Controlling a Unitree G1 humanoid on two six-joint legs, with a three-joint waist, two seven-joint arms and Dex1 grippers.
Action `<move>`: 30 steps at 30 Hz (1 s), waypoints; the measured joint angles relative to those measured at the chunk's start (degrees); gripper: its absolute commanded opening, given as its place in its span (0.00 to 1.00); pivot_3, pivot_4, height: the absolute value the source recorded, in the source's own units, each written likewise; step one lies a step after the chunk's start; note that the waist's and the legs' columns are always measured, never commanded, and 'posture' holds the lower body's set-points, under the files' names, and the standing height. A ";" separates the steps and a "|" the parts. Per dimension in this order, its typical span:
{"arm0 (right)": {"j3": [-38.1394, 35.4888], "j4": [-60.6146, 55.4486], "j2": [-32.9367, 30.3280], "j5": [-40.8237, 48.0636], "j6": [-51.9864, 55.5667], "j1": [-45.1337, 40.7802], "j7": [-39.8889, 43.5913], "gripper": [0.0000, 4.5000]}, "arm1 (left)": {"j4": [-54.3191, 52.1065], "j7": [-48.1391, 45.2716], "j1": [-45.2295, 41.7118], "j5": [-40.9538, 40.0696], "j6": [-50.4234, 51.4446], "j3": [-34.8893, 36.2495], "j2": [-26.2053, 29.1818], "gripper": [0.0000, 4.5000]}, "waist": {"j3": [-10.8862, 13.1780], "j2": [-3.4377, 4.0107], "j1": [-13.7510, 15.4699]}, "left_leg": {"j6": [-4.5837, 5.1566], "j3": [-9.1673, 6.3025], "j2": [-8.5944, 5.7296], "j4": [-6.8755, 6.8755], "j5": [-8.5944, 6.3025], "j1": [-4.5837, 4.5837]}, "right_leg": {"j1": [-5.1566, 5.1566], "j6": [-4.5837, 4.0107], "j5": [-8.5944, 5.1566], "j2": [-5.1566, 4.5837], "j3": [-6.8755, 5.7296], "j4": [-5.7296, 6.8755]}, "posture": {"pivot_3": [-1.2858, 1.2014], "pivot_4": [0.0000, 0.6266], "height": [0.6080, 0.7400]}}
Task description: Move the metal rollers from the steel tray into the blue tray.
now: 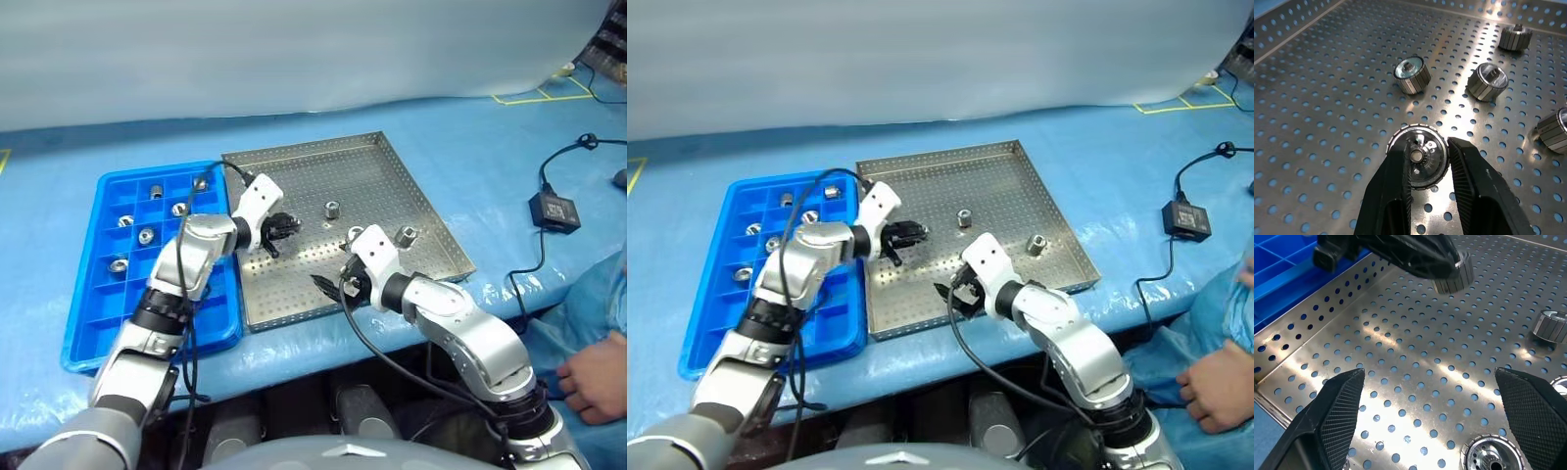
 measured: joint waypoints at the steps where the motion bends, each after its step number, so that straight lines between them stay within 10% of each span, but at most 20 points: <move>1: 0.04 0.70 0.05 -0.01 -0.47 -0.30 0.25 1.00 | -2.05 0.31 0.51 -0.81 1.21 1.29 0.54 0.19 | 0.00 0.00 0.29 | 0.00 0.00 -0.01 0.00 0.00 0.00 | 0.00 0.00 0.00 0.00 -0.01 0.00 | 0.48 0.24 1.00; 10: -0.13 2.76 2.63 5.17 -3.34 -3.58 8.24 1.00 | -29.17 6.51 15.86 -3.47 15.18 10.50 11.11 0.19 | 0.05 0.00 2.67 | -0.01 -0.04 0.04 -0.10 -0.01 0.03 | 0.00 -0.10 -0.07 0.00 -0.05 -0.02 | 0.54 0.24 1.00; 19: 4.30 7.31 4.89 8.09 -4.89 -9.55 13.69 1.00 | -53.16 15.77 32.70 -3.43 32.30 27.96 8.56 0.19 | 0.10 -0.11 8.05 | -0.03 -0.14 0.03 0.10 0.02 0.10 | 0.17 -0.34 -0.22 -0.07 -0.28 -0.04 | 0.61 0.24 1.00; 30: 6.68 10.47 4.97 6.58 -5.30 -11.49 14.10 1.00 | -54.53 24.58 39.13 -1.50 37.64 34.12 1.27 0.19 | 0.11 -0.12 11.26 | -0.07 -0.27 0.03 0.00 0.04 0.02 | 0.12 -0.50 -0.28 -0.12 -0.50 -0.06 | 0.62 0.24 1.00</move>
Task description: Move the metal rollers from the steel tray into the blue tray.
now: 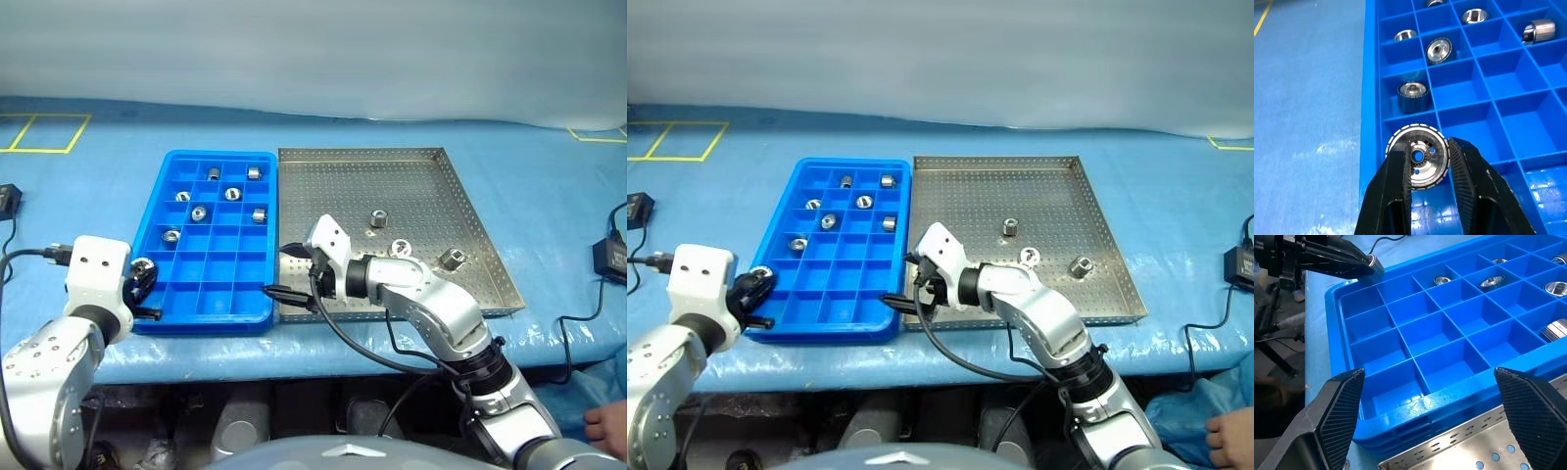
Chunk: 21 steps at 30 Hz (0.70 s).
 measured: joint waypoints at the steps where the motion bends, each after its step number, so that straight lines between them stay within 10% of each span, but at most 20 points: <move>1: 0.00 -0.01 0.00 -0.02 0.02 -0.10 -0.04 1.00 | 0.00 0.25 0.35 0.04 0.01 0.00 -0.34 0.19 | 0.00 0.00 0.05 | 0.00 -0.01 0.00 -0.01 0.00 0.00 | 0.00 -0.01 -0.01 -0.01 -0.03 0.00 | 0.62 0.24 1.00; 5: 0.01 -0.01 -0.08 -0.39 0.26 -0.17 -0.54 1.00 | 0.00 1.40 1.66 0.24 0.47 -0.05 -1.42 0.19 | 0.00 0.00 0.14 | -0.01 -0.05 0.00 -0.01 0.00 -0.01 | 0.00 -0.07 -0.04 -0.11 -0.20 0.00 | 0.62 0.24 1.00; 11: 0.01 -0.01 -0.03 -0.95 0.95 -0.17 -0.94 1.00 | 0.01 1.97 2.02 0.44 0.28 -0.57 -1.44 0.61 | 0.01 0.01 0.21 | -0.04 -0.17 0.00 -0.04 -0.01 -0.04 | 0.01 -0.17 -0.10 -0.18 -0.44 0.00 | 0.62 0.24 1.00; 21: -0.15 -4.31 -2.25 -3.86 1.65 1.12 -4.45 1.00 | 2.68 -4.08 -10.77 -8.80 -8.76 -5.94 -8.04 0.61 | 0.01 0.02 0.44 | -0.09 -0.35 -0.10 -0.01 0.02 -0.16 | 0.05 -0.48 0.01 -0.30 -0.72 -0.03 | 0.56 0.24 1.00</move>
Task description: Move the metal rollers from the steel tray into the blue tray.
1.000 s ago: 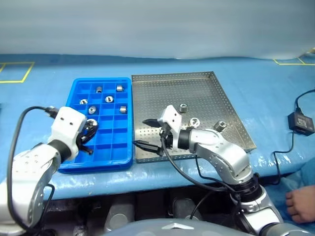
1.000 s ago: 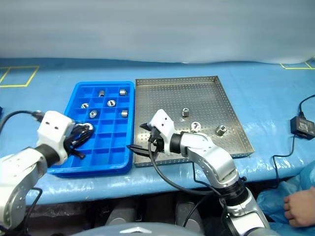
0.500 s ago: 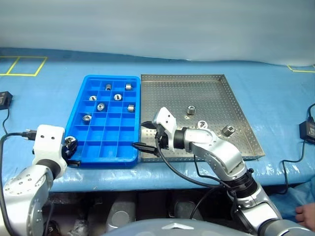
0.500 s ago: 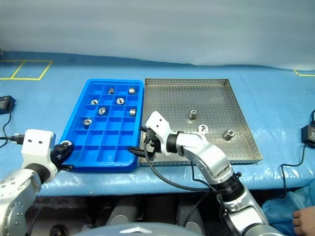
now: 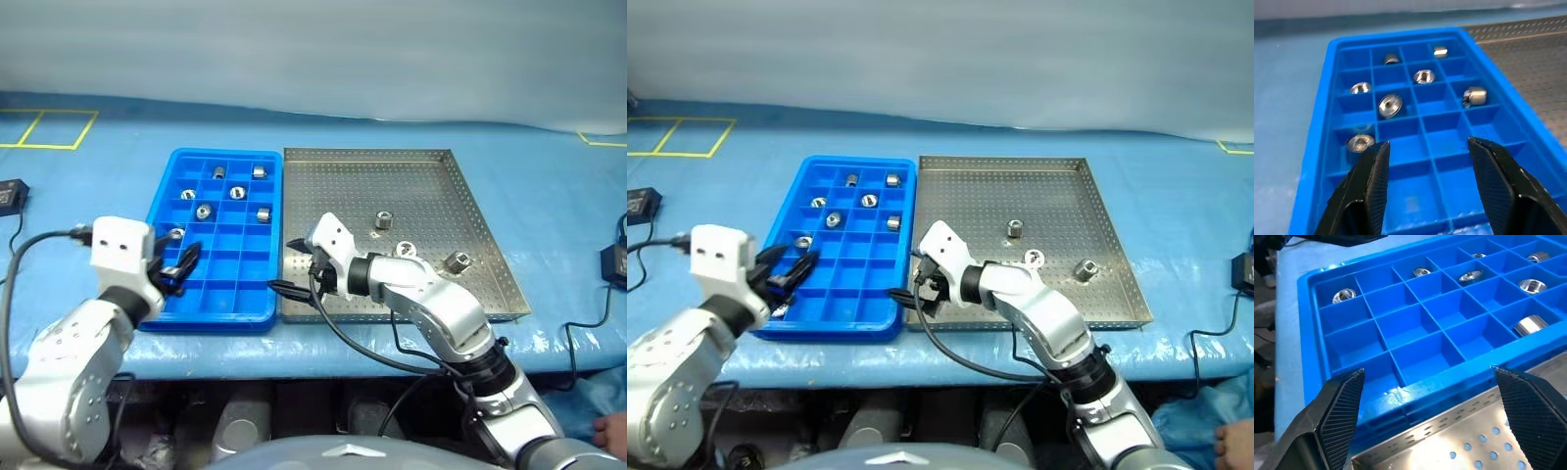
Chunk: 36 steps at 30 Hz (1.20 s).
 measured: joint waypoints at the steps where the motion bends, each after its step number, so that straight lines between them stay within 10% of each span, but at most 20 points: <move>1: -0.37 -1.60 -0.68 -0.55 0.56 0.56 -0.92 1.00 | 1.64 -0.83 -1.65 -0.91 -1.26 -2.58 -0.06 0.61 | 0.00 0.01 -0.12 | 0.00 0.00 -0.03 0.00 0.00 -0.01 | 0.00 0.00 0.00 -0.03 0.00 0.00 | 0.55 0.24 1.00; 15: -9.85 -18.46 -7.24 -5.26 15.92 13.11 -14.42 1.00 | 40.29 -19.08 -26.75 0.47 -20.75 -35.85 6.49 0.61 | 0.00 0.07 -8.24 | 0.00 0.04 -0.12 -0.03 -0.03 -0.06 | -0.09 0.14 -0.19 0.33 0.15 0.04 | 0.42 0.24 1.00; 36: -13.27 -23.74 -7.07 -7.03 23.42 16.94 -19.35 1.00 | 59.40 -28.26 -31.33 9.31 -32.81 -49.46 1.35 0.61 | -0.03 0.14 -17.67 | 0.03 0.21 -0.03 -0.01 -0.04 0.07 | -0.07 0.63 -0.11 0.38 0.84 0.07 | 0.39 0.24 1.00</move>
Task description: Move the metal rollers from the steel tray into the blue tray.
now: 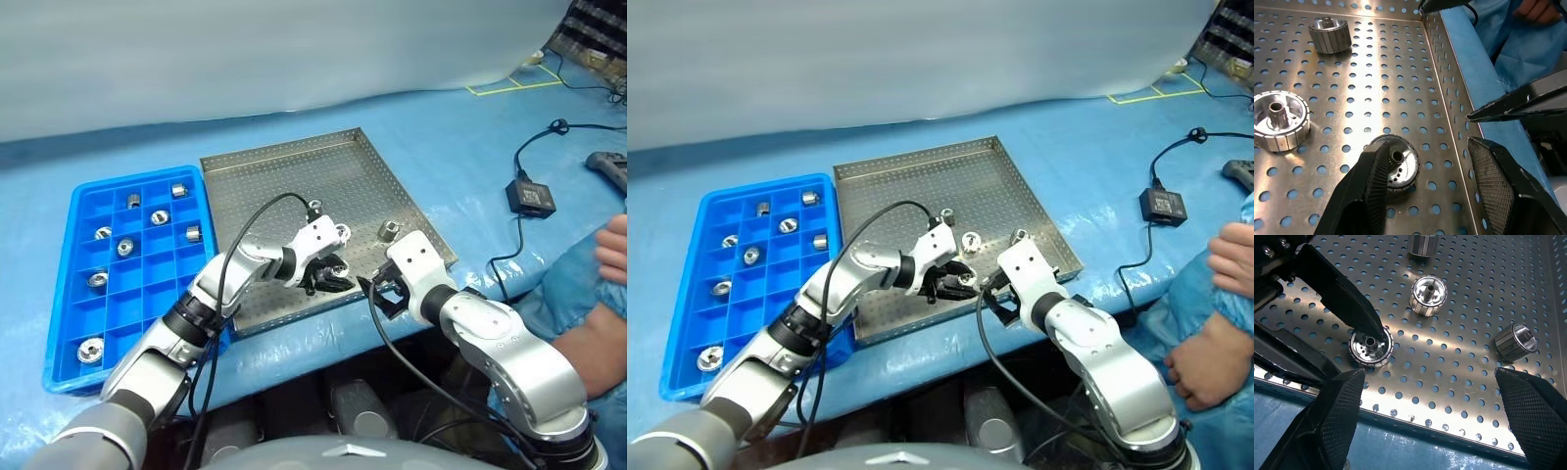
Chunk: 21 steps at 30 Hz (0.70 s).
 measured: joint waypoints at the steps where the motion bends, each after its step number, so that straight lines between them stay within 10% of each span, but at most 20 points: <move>1: 0.00 0.00 -0.04 0.00 0.00 0.00 0.00 1.00 | 0.18 0.09 -0.03 0.39 -0.40 -0.06 0.01 0.61 | -0.01 0.01 -0.26 | 0.00 0.00 0.00 0.00 0.00 0.01 | 0.01 0.01 0.00 -0.01 0.01 0.00 | 0.39 0.24 1.00; 11: 0.48 0.12 -0.53 -0.01 -0.56 -0.78 0.44 1.00 | 2.20 2.24 0.00 4.49 -1.92 -0.22 -1.38 0.61 | -0.03 0.04 -0.50 | 0.01 0.05 0.00 -0.01 -0.01 0.08 | 0.04 0.06 0.01 -0.01 0.09 0.00 | 0.40 0.24 1.00; 18: 1.12 0.77 -0.53 -0.05 -1.64 -1.26 0.45 1.00 | 2.88 2.37 0.16 4.91 -2.41 0.62 -1.48 0.20 | -0.04 0.05 -0.48 | 0.02 0.06 0.00 -0.03 -0.01 0.08 | 0.03 0.12 0.04 -0.01 0.12 0.00 | 0.40 0.24 1.00; 21: 1.47 1.09 -0.49 -0.07 -2.04 -1.45 0.45 1.00 | 2.98 2.43 0.27 5.14 -2.42 0.89 -1.83 0.20 | -0.04 0.05 -0.44 | 0.03 0.07 -0.01 -0.02 -0.01 0.07 | 0.03 0.28 0.14 -0.01 0.13 -0.01 | 0.40 0.24 1.00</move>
